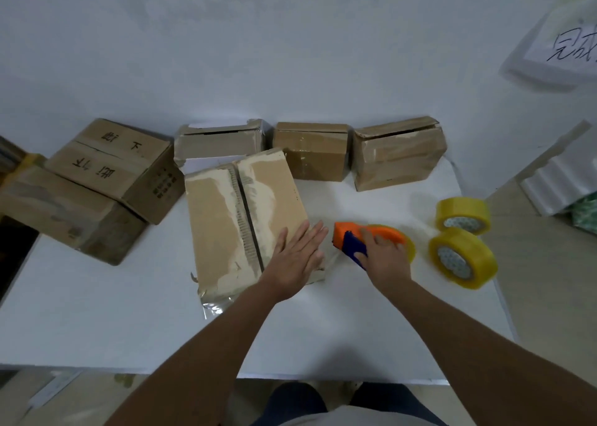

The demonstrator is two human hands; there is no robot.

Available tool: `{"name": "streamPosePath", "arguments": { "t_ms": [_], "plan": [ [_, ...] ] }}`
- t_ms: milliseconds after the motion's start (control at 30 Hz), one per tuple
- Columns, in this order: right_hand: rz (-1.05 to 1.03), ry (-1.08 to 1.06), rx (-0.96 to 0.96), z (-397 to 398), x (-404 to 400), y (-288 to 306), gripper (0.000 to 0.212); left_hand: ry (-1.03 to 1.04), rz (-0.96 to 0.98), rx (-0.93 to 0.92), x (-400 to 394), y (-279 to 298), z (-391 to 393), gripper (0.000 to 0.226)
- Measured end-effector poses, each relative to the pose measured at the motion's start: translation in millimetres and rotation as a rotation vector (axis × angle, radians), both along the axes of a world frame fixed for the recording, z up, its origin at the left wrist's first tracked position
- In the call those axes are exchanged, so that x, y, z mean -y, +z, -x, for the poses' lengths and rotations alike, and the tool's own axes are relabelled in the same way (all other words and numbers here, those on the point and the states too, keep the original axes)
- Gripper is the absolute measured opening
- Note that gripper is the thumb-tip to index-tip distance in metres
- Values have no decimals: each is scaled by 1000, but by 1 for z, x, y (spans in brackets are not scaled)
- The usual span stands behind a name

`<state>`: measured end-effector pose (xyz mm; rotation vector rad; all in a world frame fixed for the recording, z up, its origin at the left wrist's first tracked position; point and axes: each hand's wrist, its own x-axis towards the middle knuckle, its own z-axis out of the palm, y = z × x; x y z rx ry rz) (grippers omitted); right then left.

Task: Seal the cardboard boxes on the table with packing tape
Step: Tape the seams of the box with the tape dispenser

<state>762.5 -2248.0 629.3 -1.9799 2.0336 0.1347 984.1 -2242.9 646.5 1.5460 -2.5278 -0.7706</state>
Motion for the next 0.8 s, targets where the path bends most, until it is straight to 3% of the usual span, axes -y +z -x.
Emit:
{"name": "streamPosePath", "arguments": {
  "t_ms": [133,233,333,433,533,800],
  "plan": [
    [-212,-38,137,1,-26,-30,65,66,-60,-157,3,4,-3,50],
    [-8,-83,240,-3,-33,-33,57,66,-88,-193,3,5,-4,49],
    [59,-122,693,-14,-24,-16,55,65,-92,-222,2,7,-5,48],
    [-238,-242,1065,-20,-19,3,42,63,-95,-238,2,5,-6,47],
    [-295,-334,1159,-17,-21,8,17,55,-85,-223,3,4,-6,47],
    [-411,-384,1219,1,-20,24,10,24,-66,-177,5,2,-7,48]
  ]
}}
